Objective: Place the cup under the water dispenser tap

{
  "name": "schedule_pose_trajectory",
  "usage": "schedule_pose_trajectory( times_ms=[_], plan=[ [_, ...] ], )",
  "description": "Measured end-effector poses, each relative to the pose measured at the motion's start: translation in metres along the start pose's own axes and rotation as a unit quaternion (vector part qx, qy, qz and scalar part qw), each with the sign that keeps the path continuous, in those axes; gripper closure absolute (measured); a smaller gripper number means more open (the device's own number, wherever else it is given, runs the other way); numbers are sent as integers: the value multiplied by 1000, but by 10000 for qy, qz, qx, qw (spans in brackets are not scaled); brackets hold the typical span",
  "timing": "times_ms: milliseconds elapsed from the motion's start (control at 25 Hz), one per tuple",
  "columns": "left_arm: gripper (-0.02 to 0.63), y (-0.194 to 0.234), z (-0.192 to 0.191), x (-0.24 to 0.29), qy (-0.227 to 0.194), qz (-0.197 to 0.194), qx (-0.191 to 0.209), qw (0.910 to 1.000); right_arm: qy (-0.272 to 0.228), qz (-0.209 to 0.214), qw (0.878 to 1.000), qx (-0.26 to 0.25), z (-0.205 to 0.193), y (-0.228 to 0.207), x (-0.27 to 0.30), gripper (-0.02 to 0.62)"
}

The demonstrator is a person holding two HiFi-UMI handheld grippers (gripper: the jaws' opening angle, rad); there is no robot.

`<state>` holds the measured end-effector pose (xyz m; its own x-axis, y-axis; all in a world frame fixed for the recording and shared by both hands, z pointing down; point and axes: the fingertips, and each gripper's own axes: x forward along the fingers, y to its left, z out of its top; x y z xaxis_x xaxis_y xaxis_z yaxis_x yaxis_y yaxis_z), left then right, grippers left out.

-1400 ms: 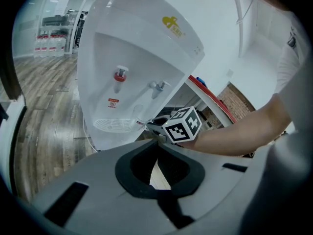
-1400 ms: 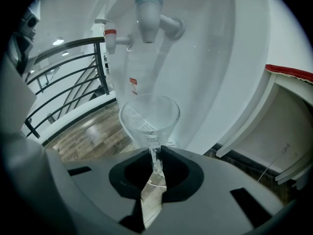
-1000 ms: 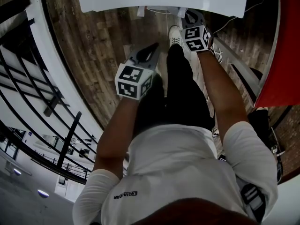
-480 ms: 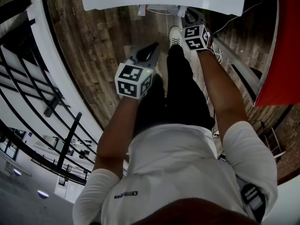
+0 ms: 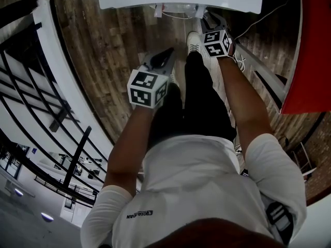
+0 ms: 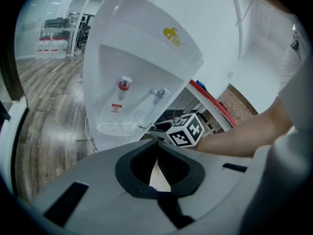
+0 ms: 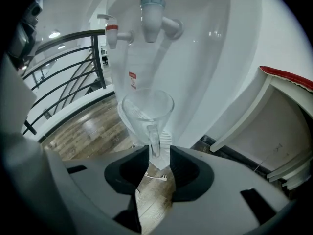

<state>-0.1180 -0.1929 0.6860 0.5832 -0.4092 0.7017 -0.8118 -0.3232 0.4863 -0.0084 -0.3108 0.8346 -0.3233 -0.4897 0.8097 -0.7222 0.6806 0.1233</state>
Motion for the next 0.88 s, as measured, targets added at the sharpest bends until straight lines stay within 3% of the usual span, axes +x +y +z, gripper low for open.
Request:
schedule_pose_trajectory(
  times_ms=[400,680,880],
  plan=[
    [611,-3,8,-15,-193,-30,70,9998,-44,34,9994,340,3,8,-35,482],
    [611,10,9,-21,-327,-99,185,9992,-224,264,9935,1083,14,26,-56,483],
    [611,7,20,-50,-585,-183,42,9981,-442,483,9891,1317,35,45,-99,537]
  ],
)
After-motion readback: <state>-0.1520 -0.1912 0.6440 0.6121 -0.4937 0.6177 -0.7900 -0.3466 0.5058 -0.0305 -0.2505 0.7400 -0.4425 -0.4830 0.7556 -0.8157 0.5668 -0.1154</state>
